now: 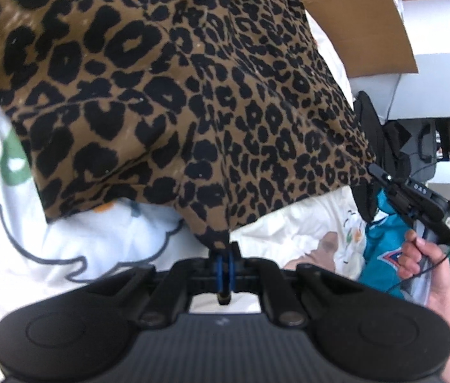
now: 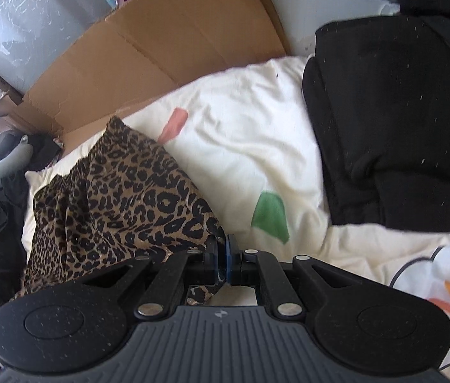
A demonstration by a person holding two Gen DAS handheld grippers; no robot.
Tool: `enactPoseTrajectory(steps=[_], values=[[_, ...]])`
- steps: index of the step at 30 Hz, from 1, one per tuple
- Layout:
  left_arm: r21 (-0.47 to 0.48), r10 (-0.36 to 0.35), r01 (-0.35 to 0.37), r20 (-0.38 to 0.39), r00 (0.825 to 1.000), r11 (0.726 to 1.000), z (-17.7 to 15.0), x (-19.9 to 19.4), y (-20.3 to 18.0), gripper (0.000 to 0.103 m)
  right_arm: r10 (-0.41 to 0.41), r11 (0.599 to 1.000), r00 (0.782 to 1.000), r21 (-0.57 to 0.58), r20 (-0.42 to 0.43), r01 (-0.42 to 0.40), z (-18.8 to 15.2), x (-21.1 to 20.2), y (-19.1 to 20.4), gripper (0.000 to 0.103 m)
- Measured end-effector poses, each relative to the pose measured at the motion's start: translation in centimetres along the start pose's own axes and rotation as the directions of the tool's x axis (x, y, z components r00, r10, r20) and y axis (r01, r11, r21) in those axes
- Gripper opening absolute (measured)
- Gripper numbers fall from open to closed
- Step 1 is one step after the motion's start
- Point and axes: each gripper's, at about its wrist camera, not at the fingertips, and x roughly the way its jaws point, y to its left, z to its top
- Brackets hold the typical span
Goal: Fold clothes
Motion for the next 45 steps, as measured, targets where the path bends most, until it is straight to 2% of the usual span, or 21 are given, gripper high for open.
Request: enactPoseTrajectory(steps=[6, 9, 11, 13, 16, 17, 20, 22, 24, 29, 32, 36, 38, 41, 44, 45], values=[[-0.022, 0.003, -0.003, -0.008, 1.000, 1.000, -0.9, 1.5, 1.5, 0.004, -0.048, 0.999, 0.999, -0.020, 0.013, 0.048, 0.6, 0.2, 0.1, 0.002], [-0.016, 0.052, -0.052, -0.014, 0.999, 0.999, -1.3, 2.2, 2.7, 0.005, -0.128, 0.989, 0.992, -0.069, 0.001, 0.128, 0.3, 1.3, 0.7, 0.003], [-0.021, 0.086, -0.086, -0.018, 0.996, 0.996, -1.6, 2.4, 3.8, 0.007, -0.166, 0.982, 0.986, -0.089, -0.006, 0.164, 0.0, 1.8, 1.0, 0.006], [-0.035, 0.076, -0.077, -0.026, 0.997, 0.996, -1.9, 2.0, 4.6, 0.008, -0.190, 0.977, 0.982, -0.097, -0.003, 0.189, -0.2, 1.8, 1.0, 0.009], [0.000, 0.093, -0.093, -0.050, 0.994, 0.996, -2.6, 1.1, 5.0, 0.008, -0.217, 0.971, 0.976, -0.099, 0.019, 0.218, -0.4, 1.1, 1.0, 0.017], [0.014, 0.098, -0.098, -0.060, 0.993, 0.995, -2.9, 0.8, 5.1, 0.009, -0.211, 0.973, 0.977, -0.094, 0.024, 0.212, -0.4, 0.8, 1.0, 0.020], [0.059, 0.122, -0.118, -0.069, 0.990, 0.991, -3.5, -0.3, 5.2, 0.016, -0.190, 0.978, 0.981, -0.081, 0.040, 0.193, -0.6, 0.0, 1.0, 0.020], [0.091, 0.154, -0.150, -0.033, 0.988, 0.984, -3.8, -1.8, 5.2, 0.029, -0.166, 0.982, 0.985, -0.084, 0.041, 0.169, -0.8, -0.3, 1.4, 0.022], [0.115, 0.187, -0.187, 0.012, 0.982, 0.976, -4.0, -3.6, 5.4, 0.037, -0.133, 0.987, 0.991, -0.088, 0.029, 0.135, -1.2, -0.4, 1.8, 0.025], [0.125, 0.271, -0.285, 0.115, 0.956, 0.950, -3.0, -6.6, 4.8, 0.039, -0.064, 0.992, 0.998, -0.107, -0.019, 0.062, -2.2, 0.4, 3.3, 0.025], [0.120, 0.312, -0.331, 0.155, 0.937, 0.936, -2.0, -6.9, 3.8, 0.039, -0.034, 0.994, 0.998, -0.104, -0.043, 0.030, -2.8, 0.7, 4.0, 0.025], [0.131, 0.338, -0.364, 0.186, 0.922, 0.922, -1.3, -6.0, 2.6, 0.044, -0.007, 0.995, 0.998, -0.096, -0.065, 0.000, -3.3, 0.9, 4.7, 0.025], [0.148, 0.339, -0.369, 0.191, 0.921, 0.918, -1.1, -5.5, 2.5, 0.044, 0.008, 0.995, 0.997, -0.100, -0.081, -0.016, -3.6, 1.2, 5.1, 0.025], [0.198, 0.298, -0.335, 0.197, 0.934, 0.921, -1.0, -4.4, 2.5, 0.043, 0.029, 0.993, 0.994, -0.113, -0.107, -0.041, -3.9, 1.6, 5.9, 0.025], [0.235, 0.279, -0.321, 0.194, 0.940, 0.917, -1.3, -3.3, 2.7, 0.040, 0.066, 0.989, 0.988, -0.119, -0.137, -0.083, -4.6, 1.9, 6.9, 0.025], [0.238, 0.271, -0.315, 0.198, 0.942, 0.919, -1.3, -3.2, 2.8, 0.034, 0.082, 0.988, 0.985, -0.119, -0.150, -0.100, -4.9, 2.1, 7.3, 0.025]])
